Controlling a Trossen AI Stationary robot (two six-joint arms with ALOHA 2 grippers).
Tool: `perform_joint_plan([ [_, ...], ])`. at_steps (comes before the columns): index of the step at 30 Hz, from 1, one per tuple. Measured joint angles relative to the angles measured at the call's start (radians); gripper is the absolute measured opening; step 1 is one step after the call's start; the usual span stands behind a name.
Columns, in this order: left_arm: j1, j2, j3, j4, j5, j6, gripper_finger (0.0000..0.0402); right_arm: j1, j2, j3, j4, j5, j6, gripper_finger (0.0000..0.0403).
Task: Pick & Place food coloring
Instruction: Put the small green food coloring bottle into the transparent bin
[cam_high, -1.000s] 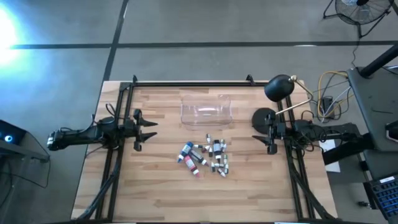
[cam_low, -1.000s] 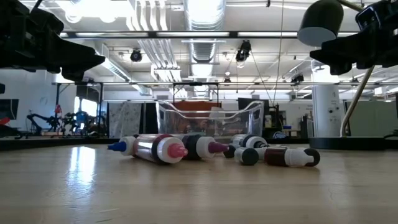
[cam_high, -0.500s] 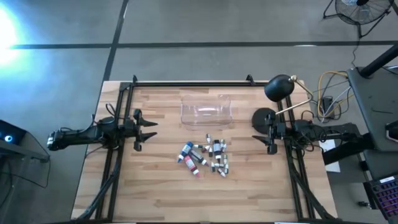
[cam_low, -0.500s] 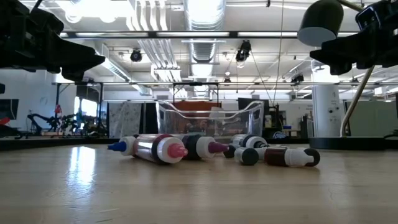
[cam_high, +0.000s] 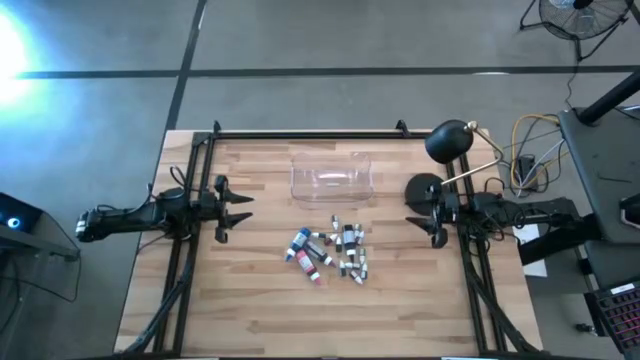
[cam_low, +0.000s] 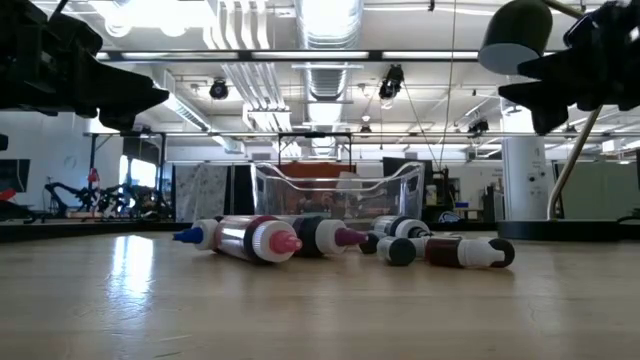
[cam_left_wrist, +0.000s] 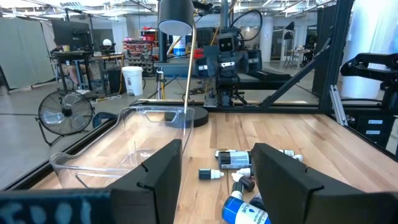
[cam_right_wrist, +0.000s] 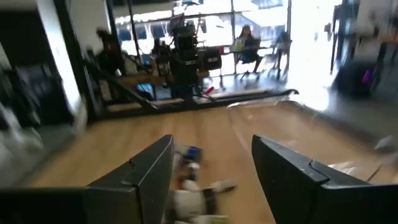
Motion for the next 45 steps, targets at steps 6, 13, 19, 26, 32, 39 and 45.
perform_joint_plan([
  [6, 0.0, 0.0, 0.0, 0.0, 0.0, 0.0, 0.0169, 0.0, 0.0, 0.0, 0.0, 0.005, 0.434, 0.021],
  [13, 0.0, 0.0, 0.0, 0.0, 0.0, 0.0, 0.0169, 0.0, 0.011, 0.0, 0.011, 0.08, 0.764, 0.021],
  [19, 0.0, 0.0, 0.0, -0.001, 0.0, 0.0, 0.0169, 0.0, 0.023, 0.0, 0.073, 0.139, 0.984, 0.021],
  [26, 0.0, 0.0, 0.0, -0.002, 0.001, 0.0, 0.0169, 0.0, 0.057, 0.001, 0.144, 0.136, 1.021, 0.021],
  [32, 0.0, 0.0, 0.0, -0.002, 0.001, 0.0, 0.0169, 0.001, 0.148, 0.001, 0.154, -0.024, 1.007, 0.021],
  [39, 0.0, 0.0, 0.0, -0.003, 0.001, 0.0, 0.0169, 0.002, 0.355, 0.016, 0.149, -0.081, 1.014, 0.021],
  [45, 0.0, 0.0, 0.0, -0.003, 0.0, 0.0, 0.0169, 0.002, 0.591, 0.127, 0.04, -0.112, 1.037, 0.021],
])
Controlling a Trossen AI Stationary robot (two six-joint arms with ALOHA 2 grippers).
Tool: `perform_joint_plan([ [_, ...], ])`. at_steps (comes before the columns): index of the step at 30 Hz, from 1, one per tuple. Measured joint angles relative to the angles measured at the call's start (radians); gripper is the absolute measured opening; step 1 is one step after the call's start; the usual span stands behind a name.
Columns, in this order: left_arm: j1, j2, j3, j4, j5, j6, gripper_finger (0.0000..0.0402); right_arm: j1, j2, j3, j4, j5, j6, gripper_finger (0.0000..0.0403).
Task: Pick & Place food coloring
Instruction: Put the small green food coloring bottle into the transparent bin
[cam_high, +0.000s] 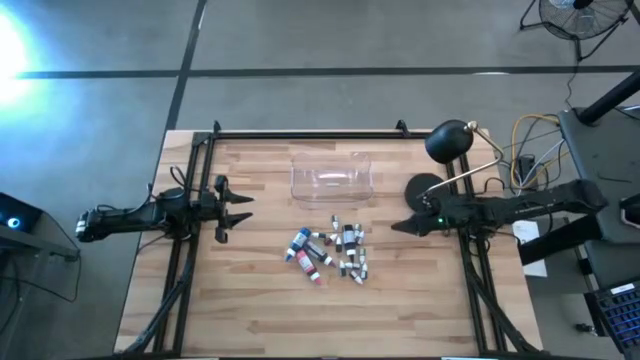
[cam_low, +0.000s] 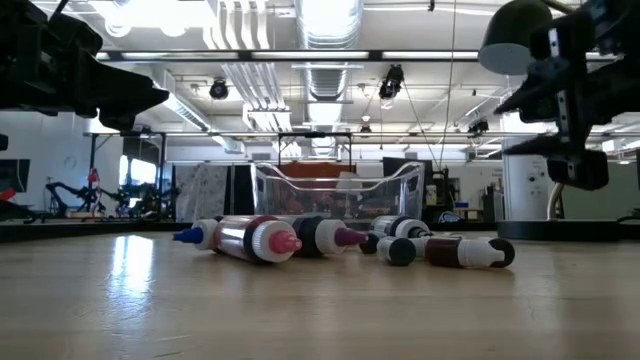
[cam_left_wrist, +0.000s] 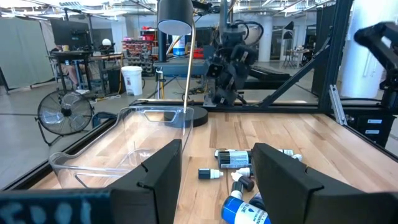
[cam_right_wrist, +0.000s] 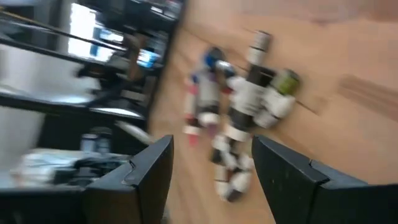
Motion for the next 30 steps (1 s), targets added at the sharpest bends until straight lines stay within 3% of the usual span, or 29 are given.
perform_joint_plan([
  [5, 0.0, 0.0, 0.0, 0.0, 0.0, 0.0, 0.0169, 0.0, 0.186, 0.139, -0.206, -0.007, 0.034, 0.021],
  [10, 0.0, 0.0, 0.0, 0.0, 0.0, 0.0, 0.0169, 0.015, 0.394, 0.294, -0.263, -0.02, 0.137, 0.021],
  [13, 0.0, 0.0, 0.0, 0.0, 0.0, 0.0, 0.0169, 0.048, 0.534, 0.404, -0.287, -0.039, 0.199, 0.021],
  [19, 0.0, 0.0, 0.0, 0.0, 0.0, 0.0, 0.0169, 0.148, 0.799, 0.628, -0.503, -0.05, 0.335, 0.021],
  [30, 0.0, 0.0, 0.0, 0.0, 0.0, 0.0, 0.0169, 0.195, 1.11, 0.905, -0.761, 0.065, 0.594, 0.021],
])
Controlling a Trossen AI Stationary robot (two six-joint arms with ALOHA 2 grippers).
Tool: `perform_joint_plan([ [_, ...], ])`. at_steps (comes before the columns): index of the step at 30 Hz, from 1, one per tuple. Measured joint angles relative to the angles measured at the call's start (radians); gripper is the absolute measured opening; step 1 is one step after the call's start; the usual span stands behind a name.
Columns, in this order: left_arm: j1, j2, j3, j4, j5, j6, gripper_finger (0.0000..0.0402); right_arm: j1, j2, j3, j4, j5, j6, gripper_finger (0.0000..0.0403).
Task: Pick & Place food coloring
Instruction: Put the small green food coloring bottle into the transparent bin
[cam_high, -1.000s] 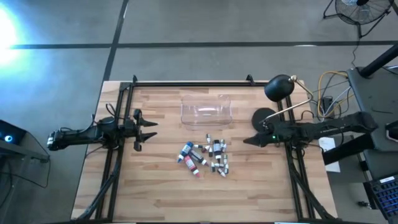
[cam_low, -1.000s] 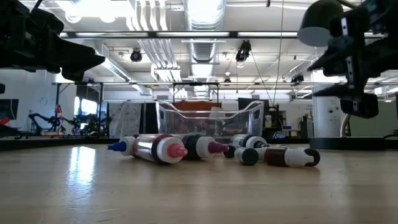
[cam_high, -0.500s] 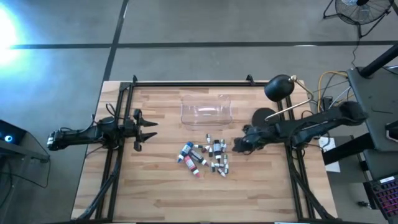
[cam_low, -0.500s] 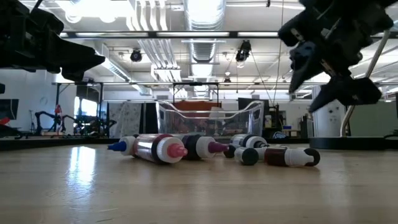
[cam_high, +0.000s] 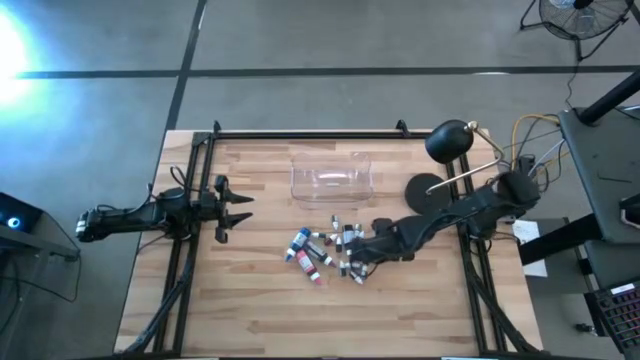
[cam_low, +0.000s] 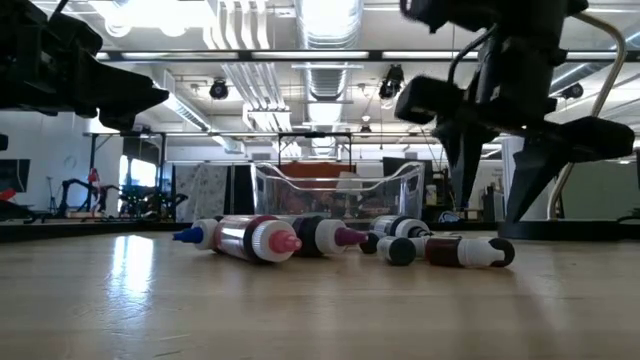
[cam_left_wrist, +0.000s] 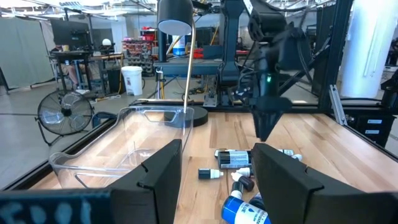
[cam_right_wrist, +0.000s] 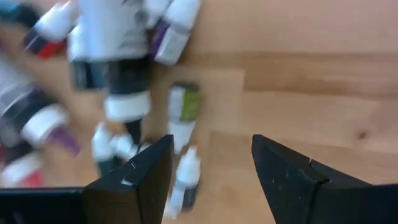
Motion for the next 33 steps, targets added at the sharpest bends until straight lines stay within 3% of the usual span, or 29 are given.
perform_joint_plan([
  [9, 0.0, 0.0, 0.0, 0.0, 0.0, 0.0, 0.0169, 0.0, 0.162, 0.193, -0.137, -0.004, -0.02, 0.021],
  [19, 0.0, 0.0, 0.0, 0.0, 0.0, 0.0, 0.0169, -0.006, 0.24, 0.248, -0.146, -0.01, 0.019, 0.0205],
  [33, 0.0, 0.0, 0.0, 0.0, 0.0, 0.0, 0.0169, -0.012, 0.296, 0.265, -0.186, -0.01, 0.014, 0.0119],
])
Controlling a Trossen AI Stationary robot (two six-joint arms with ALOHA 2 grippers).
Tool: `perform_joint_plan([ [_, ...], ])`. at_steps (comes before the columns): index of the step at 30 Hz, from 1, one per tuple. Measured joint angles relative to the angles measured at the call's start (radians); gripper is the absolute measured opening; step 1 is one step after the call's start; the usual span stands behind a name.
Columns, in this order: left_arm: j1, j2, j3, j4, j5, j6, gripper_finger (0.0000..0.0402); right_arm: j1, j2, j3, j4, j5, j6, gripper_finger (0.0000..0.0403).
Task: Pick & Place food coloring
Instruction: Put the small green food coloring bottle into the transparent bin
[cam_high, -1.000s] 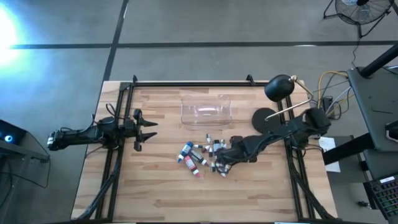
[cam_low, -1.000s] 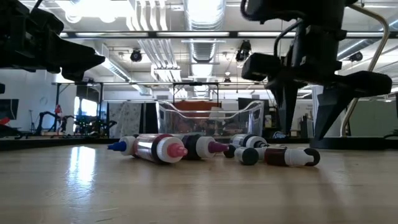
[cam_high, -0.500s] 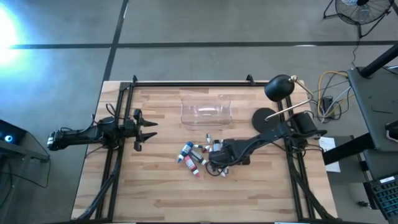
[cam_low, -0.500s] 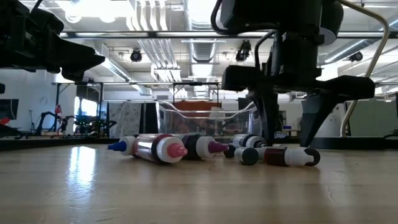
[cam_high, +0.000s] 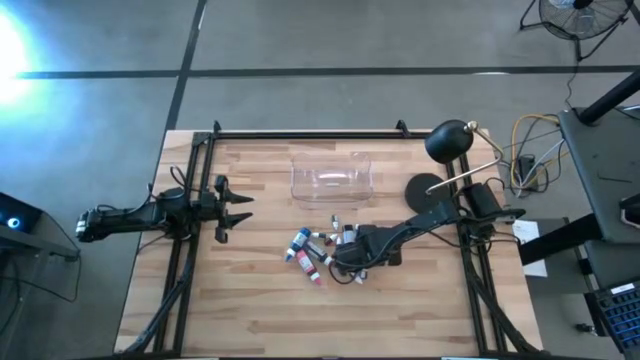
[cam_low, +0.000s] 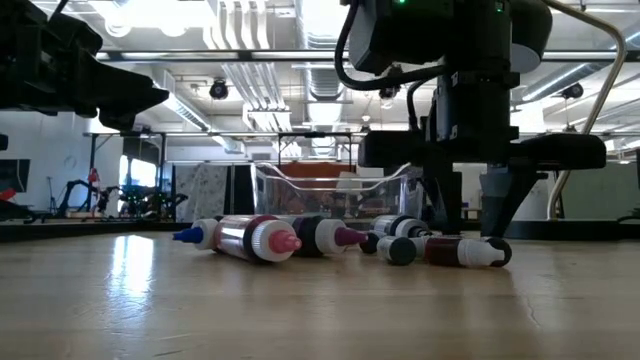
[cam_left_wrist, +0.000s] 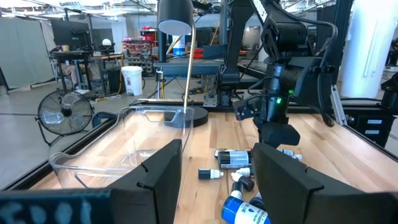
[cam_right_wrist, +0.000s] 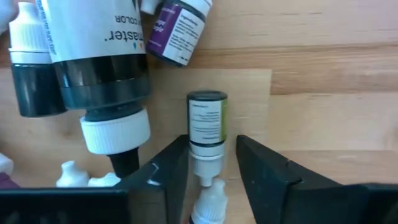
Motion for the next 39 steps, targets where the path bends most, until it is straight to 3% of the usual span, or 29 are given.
perform_joint_plan([
  [6, 0.0, 0.0, 0.0, 0.0, 0.0, 0.0, 0.0169, -0.001, 0.0, 0.0, -0.012, 0.002, -0.035, 0.0072],
  [11, 0.0, 0.0, 0.0, 0.0, 0.0, 0.0, 0.0169, -0.001, -0.014, -0.004, -0.012, 0.022, -0.063, 0.0056],
  [17, 0.0, 0.0, 0.0, 0.0, 0.0, 0.0, 0.0169, 0.0, -0.138, 0.025, -0.053, 0.217, -0.074, 0.0058],
  [22, 0.0, 0.0, 0.0, 0.0, 0.0, 0.0, 0.0169, -0.03, -0.256, 0.072, -0.071, 0.448, -0.192, 0.0059],
  [24, 0.0, 0.0, 0.0, 0.0, 0.0, 0.0, 0.0169, -0.075, -0.3, 0.087, -0.071, 0.485, -0.249, 0.0059],
  [28, 0.0, 0.0, 0.0, 0.0, 0.0, 0.0, 0.0169, -0.185, -0.337, 0.092, -0.055, 0.48, -0.413, 0.0059],
  [33, 0.0, 0.0, 0.0, 0.0, 0.0, 0.0, 0.0169, -0.312, -0.355, 0.094, -0.002, 0.389, -0.569, 0.0059],
  [39, 0.0, 0.0, 0.0, 0.0, 0.0, 0.0, 0.0169, -0.353, -0.335, 0.091, 0.016, 0.34, -0.636, 0.0059],
])
